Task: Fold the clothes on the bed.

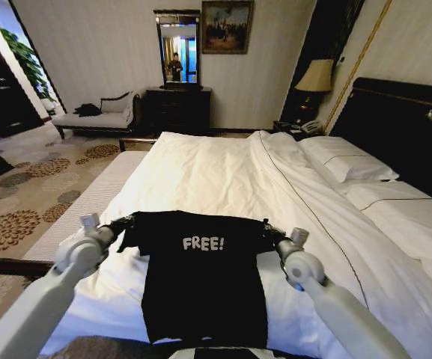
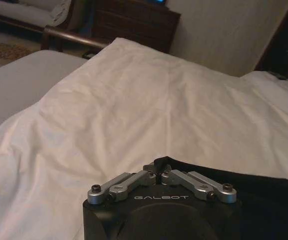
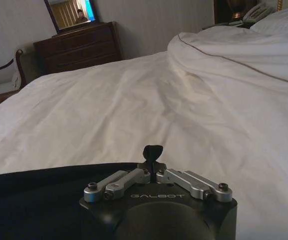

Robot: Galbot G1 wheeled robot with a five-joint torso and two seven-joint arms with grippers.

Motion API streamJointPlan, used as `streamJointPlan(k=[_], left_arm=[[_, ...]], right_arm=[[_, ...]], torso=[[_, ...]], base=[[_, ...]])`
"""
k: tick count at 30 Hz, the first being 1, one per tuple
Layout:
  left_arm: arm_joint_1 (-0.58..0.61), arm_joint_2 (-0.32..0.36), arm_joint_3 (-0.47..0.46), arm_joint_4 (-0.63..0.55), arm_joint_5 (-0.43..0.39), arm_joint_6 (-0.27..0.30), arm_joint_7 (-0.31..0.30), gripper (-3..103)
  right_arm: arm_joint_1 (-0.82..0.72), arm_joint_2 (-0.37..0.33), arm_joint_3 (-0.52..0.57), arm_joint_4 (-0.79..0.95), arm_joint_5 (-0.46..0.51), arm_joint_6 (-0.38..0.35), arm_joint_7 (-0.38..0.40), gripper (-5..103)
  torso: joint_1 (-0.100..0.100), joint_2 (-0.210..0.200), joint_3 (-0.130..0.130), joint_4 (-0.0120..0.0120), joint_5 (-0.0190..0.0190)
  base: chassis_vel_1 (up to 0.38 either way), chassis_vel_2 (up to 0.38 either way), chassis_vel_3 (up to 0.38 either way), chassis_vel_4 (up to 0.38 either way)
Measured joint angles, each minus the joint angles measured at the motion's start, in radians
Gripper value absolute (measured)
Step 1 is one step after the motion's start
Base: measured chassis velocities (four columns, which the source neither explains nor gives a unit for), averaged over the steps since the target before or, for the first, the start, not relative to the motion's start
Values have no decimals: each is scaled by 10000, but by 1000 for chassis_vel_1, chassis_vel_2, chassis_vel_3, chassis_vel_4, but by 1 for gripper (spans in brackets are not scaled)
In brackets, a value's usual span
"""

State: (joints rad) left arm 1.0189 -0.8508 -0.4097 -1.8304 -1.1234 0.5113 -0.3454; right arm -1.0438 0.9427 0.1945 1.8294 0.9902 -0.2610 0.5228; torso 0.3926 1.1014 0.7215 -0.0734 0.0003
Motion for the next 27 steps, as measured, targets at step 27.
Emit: streamJointPlan(k=[27], left_arm=[[-2611, -2737, 1905, 4675, 1930, -511, 234, 3]], right_arm=[[2702, 2722, -1517, -5181, -2073, 1274, -937, 1]], torso=[[-2, 2, -2, 0, -3]], base=[[0, 0, 0, 0]])
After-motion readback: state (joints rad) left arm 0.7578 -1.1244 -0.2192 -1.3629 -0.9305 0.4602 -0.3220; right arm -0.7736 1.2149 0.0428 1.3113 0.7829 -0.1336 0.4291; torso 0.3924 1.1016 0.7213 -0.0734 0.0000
